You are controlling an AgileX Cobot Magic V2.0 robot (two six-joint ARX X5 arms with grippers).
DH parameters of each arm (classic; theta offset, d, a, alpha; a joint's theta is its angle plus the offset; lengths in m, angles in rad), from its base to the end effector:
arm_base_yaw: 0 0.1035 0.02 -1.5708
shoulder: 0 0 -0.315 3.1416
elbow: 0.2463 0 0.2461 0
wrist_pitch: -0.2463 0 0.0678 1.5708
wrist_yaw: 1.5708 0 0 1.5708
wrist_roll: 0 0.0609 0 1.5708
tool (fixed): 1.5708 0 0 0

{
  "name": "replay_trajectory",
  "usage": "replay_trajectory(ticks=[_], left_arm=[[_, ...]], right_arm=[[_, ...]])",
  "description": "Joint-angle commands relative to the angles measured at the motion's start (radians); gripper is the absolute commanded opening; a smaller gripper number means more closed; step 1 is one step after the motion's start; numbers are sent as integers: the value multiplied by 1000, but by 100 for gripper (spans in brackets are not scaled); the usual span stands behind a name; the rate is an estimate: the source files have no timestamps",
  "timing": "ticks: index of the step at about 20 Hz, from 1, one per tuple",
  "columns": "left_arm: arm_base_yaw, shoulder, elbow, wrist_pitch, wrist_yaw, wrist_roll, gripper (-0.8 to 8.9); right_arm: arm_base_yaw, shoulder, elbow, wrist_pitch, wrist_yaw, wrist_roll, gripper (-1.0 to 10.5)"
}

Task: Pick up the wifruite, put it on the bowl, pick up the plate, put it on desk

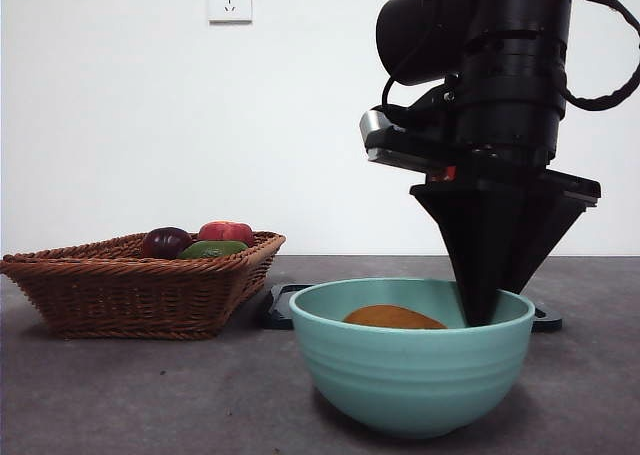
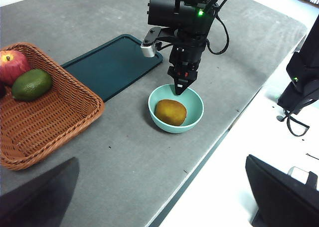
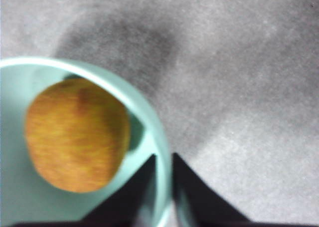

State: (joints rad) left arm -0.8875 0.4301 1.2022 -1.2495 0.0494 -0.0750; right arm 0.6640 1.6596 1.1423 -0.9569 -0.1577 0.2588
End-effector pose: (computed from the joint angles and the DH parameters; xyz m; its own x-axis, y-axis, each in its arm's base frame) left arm -0.0168 0.0159 0.3852 0.5218 -0.7191 -0.4589 0.7783 0.6216 -0.0892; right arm 0.2283 0.1908 0.2240 -0.0218 0.1824 -0.9830 -0.3993 0.8998 0.1758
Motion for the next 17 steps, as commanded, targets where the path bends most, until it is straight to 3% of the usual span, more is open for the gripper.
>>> replay_trajectory(ticks=[1,8,17], left_arm=[[-6,1,9,8,-3,11,532],[-6,1,10,15,-3,10,532],[-6,1,10,15,-3,10,532]], right_arm=[[10,23,17,6,2,-5,10],[-52,23,85,-37,-7,-13,10],[-225,173,406,-161,-6,-89,10]])
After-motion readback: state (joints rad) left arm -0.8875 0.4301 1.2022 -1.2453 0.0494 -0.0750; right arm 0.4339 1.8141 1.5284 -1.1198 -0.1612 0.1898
